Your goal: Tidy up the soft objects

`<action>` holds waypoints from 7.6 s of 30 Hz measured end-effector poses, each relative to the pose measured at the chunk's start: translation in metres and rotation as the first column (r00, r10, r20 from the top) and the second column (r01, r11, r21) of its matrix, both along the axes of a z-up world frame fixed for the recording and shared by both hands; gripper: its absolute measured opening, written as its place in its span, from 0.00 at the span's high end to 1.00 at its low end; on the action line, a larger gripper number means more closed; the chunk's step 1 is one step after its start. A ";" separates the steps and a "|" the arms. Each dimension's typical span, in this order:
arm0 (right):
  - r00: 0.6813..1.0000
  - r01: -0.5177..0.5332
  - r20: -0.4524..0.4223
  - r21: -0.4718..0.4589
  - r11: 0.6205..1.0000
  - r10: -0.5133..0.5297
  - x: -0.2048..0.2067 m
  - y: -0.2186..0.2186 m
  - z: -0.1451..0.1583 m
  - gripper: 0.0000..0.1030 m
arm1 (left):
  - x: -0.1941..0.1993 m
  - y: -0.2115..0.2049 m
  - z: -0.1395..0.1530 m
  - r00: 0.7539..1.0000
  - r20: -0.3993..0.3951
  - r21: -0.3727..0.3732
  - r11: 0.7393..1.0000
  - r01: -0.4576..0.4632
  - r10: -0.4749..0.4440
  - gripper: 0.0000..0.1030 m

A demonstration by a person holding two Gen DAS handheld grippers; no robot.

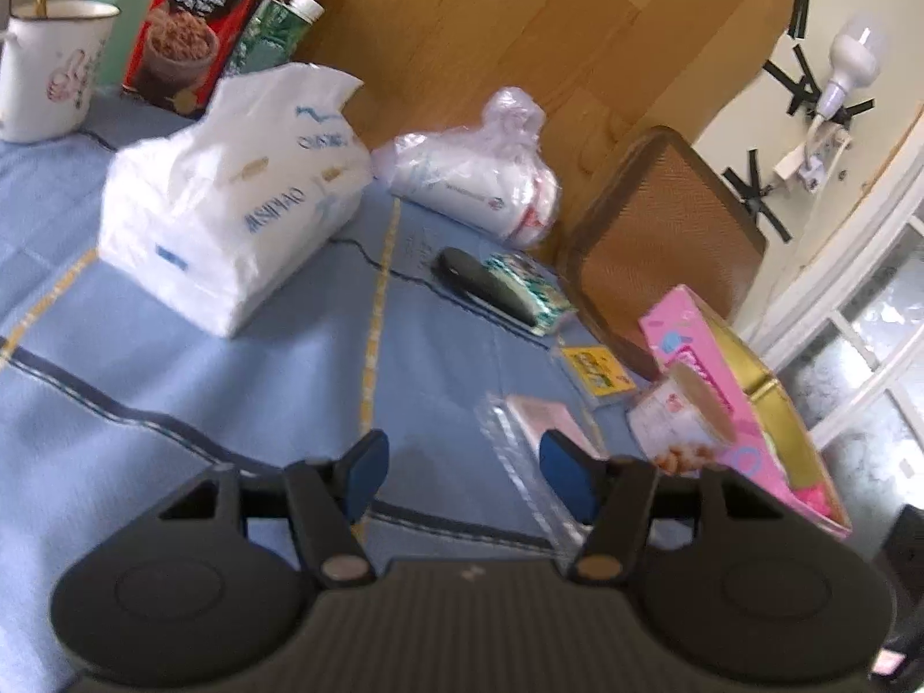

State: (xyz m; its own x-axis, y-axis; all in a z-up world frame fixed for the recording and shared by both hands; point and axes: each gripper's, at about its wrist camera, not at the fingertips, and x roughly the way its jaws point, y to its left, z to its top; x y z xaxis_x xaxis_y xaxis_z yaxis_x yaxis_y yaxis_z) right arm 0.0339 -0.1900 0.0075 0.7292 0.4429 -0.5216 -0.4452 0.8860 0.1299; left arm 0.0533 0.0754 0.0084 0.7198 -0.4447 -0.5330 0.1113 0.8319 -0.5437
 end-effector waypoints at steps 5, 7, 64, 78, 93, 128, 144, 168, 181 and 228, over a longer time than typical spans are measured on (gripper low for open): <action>0.999 -0.005 -0.033 0.000 1.000 0.005 0.008 0.017 -0.004 0.14 | 0.004 -0.013 0.001 0.998 -0.001 -0.066 0.995 0.069 -0.070 0.37; 0.999 -0.003 -0.051 0.008 1.000 0.003 0.010 0.021 -0.006 0.15 | 0.010 -0.022 0.000 0.994 -0.014 -0.084 0.991 0.102 -0.104 0.37; 0.794 0.535 0.284 0.096 0.840 -0.538 -0.043 -0.157 0.015 0.17 | 0.079 -0.290 0.081 0.873 0.087 0.108 0.876 0.471 -0.480 0.47; 0.849 0.354 0.376 0.119 0.928 -0.372 -0.052 -0.097 0.035 0.22 | 0.031 -0.100 0.045 0.976 0.115 0.117 0.978 0.173 -0.186 0.45; 0.991 0.125 -0.041 -0.110 0.986 -0.130 0.147 0.058 0.047 0.31 | 0.028 0.017 -0.016 0.994 0.070 0.039 0.996 -0.081 0.078 0.45; 0.998 -0.045 -0.044 -0.065 0.997 0.043 -0.026 0.052 -0.014 0.29 | 0.026 0.008 -0.014 0.994 0.077 0.119 0.989 -0.088 0.079 0.39; 0.998 -0.052 -0.017 0.041 0.998 0.052 -0.033 0.039 -0.022 0.18 | 0.027 -0.008 -0.012 0.994 0.089 0.230 0.970 -0.086 0.067 0.32; 0.999 -0.037 -0.006 0.022 0.999 0.037 -0.034 0.040 -0.022 0.18 | 0.026 -0.006 -0.012 0.995 0.088 0.211 0.975 -0.070 0.053 0.27; 0.999 -0.032 -0.006 0.024 0.999 0.032 -0.034 0.040 -0.023 0.18 | 0.026 -0.006 -0.012 0.995 0.089 0.211 0.975 -0.070 0.053 0.27; 1.000 -0.028 -0.006 0.021 0.999 0.029 -0.034 0.040 -0.023 0.16 | 0.025 -0.006 -0.012 0.995 0.089 0.209 0.975 -0.070 0.052 0.27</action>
